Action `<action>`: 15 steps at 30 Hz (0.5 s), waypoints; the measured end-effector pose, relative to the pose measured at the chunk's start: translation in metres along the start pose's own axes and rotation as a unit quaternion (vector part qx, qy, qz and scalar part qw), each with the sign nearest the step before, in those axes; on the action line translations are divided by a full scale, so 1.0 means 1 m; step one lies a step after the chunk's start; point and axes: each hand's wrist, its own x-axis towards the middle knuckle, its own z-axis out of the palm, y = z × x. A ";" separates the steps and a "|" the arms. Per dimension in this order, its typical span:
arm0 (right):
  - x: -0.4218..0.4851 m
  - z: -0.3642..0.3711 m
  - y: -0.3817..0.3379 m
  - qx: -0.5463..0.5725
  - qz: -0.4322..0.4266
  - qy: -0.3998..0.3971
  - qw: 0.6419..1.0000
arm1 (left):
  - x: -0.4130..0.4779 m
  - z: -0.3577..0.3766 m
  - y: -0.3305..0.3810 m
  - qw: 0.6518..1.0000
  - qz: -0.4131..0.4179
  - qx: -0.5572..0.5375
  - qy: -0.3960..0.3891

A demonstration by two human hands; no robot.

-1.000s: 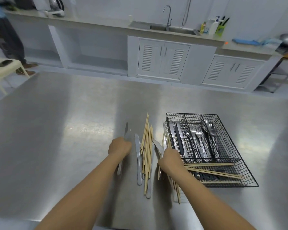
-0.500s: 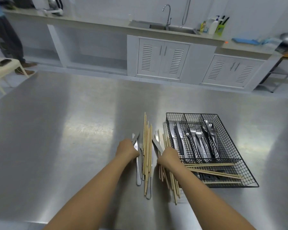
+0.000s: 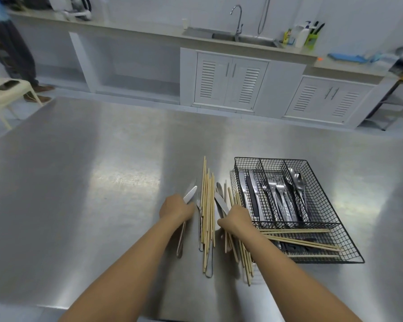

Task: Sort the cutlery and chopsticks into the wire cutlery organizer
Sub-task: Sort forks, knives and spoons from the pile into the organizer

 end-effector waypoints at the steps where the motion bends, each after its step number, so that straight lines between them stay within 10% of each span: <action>1: 0.000 -0.001 0.000 0.002 0.002 -0.004 1.000 | 0.001 -0.002 -0.001 1.000 0.005 -0.014 -0.008; 15: 0.001 -0.004 -0.004 0.012 0.040 -0.011 0.999 | -0.016 -0.001 0.024 0.973 0.039 -0.185 -0.131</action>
